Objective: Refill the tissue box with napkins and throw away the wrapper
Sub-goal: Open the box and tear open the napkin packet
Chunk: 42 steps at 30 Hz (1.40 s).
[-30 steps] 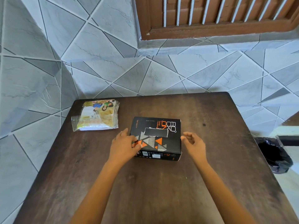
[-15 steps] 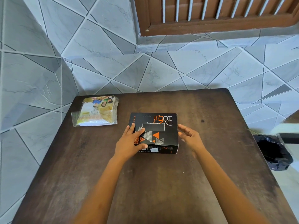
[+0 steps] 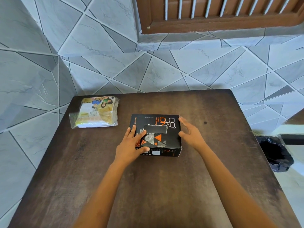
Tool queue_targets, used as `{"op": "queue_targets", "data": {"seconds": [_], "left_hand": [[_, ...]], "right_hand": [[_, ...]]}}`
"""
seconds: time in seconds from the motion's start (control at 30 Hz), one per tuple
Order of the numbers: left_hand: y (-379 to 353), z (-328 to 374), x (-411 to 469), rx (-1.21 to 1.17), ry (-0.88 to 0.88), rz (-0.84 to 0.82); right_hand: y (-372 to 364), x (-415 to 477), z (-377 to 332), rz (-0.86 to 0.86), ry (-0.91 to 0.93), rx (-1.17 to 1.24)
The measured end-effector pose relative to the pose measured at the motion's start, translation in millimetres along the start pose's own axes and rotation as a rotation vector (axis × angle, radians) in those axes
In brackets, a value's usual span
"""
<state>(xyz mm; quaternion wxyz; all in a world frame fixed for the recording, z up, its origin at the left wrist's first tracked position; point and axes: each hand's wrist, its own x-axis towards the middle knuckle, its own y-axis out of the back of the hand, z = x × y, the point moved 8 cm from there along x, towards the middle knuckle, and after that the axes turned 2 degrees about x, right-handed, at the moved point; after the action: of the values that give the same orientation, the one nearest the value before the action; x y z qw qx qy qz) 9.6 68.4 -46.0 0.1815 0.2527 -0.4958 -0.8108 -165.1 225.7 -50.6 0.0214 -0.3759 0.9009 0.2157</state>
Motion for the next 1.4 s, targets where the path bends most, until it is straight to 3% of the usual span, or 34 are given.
{"op": "queue_targets", "data": {"seconds": [0.23, 0.4, 0.63, 0.8, 0.93, 1.27, 1.4], "left_hand": [[0.2, -0.1, -0.1, 0.016, 0.002, -0.005], [-0.3, -1.5, 0.9, -0.008, 0.0, 0.003], [-1.2, -1.7, 0.9, -0.003, 0.006, -0.004], [-1.9, -2.3, 0.9, 0.001, 0.017, 0.001], [-1.4, -1.6, 1.4, 0.008, 0.02, 0.007], [-1.2, 4.1, 3.5, 0.02, 0.04, 0.037], [-2.9, 9.8, 6.3, -0.045, 0.036, 0.066]], "right_hand": [[7.4, 2.7, 7.8, -0.003, -0.016, -0.103], [-1.8, -6.4, 11.2, -0.05, -0.026, 0.052], [-1.1, -7.4, 19.4, -0.073, 0.005, 0.059], [29.1, -12.6, 58.7, 0.108, -0.126, 0.013], [39.9, -20.0, 91.3, 0.074, -0.25, -0.111], [30.4, -16.8, 92.2, 0.141, -0.255, -0.235], [32.3, -12.8, 52.0, 0.23, -0.097, -0.217]]}}
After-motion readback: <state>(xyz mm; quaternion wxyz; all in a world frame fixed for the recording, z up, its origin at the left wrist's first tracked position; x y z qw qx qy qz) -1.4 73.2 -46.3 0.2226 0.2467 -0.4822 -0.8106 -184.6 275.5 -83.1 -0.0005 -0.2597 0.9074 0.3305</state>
